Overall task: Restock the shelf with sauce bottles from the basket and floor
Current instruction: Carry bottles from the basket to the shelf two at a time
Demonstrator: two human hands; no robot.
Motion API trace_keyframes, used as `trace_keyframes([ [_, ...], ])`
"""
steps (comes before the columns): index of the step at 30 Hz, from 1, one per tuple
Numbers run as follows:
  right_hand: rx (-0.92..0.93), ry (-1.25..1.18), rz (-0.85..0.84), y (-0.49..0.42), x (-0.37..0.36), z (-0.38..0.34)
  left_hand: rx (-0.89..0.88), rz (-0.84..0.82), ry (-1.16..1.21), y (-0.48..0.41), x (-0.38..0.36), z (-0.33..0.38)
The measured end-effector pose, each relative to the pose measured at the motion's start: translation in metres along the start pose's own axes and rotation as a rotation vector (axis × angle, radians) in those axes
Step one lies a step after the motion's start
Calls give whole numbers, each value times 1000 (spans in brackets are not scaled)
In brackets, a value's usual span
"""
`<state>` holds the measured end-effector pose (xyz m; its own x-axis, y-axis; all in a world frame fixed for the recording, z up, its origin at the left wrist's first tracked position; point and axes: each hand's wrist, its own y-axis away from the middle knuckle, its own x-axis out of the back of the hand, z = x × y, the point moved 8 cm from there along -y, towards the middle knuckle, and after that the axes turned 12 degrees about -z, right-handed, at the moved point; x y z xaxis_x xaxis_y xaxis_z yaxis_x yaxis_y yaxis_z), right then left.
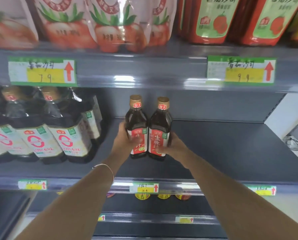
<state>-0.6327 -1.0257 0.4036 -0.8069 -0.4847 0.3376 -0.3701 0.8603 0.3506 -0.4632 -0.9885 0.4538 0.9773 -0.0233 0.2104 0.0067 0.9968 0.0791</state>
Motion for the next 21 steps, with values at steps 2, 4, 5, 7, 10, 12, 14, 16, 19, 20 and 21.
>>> trace_keyframes([
  [2, -50, 47, 71, -2, -3, 17, 81, -10, -51, 2, -2, -20],
  [4, -57, 56, 134, -4, -4, 25, 101, -21, -84, -1, -2, -32],
  [5, -55, 76, 153, -7, -4, 26, 91, -26, -96, -4, -1, -35],
  [7, -33, 112, 173, -15, -1, 22, 66, -33, -112, -16, 2, -35],
  [10, 0, 131, 172, -31, 3, 13, 50, -22, -93, -39, 11, -40],
  [12, 21, 134, 174, -43, 6, 6, 45, -34, -92, -56, 19, -49],
  [14, 37, 150, 176, -53, 8, 1, 33, -78, -100, -72, 24, -57],
  [16, 58, 153, 182, -65, 8, -2, 15, -104, -86, -84, 29, -59],
  [19, 83, 154, 188, -80, 8, -7, -20, -79, -72, -98, 34, -62],
  [20, 90, 158, 185, -84, 8, -9, -31, -63, -87, -102, 36, -62],
  [21, 96, 170, 181, -88, 8, -12, -45, -45, -103, -106, 38, -60],
])
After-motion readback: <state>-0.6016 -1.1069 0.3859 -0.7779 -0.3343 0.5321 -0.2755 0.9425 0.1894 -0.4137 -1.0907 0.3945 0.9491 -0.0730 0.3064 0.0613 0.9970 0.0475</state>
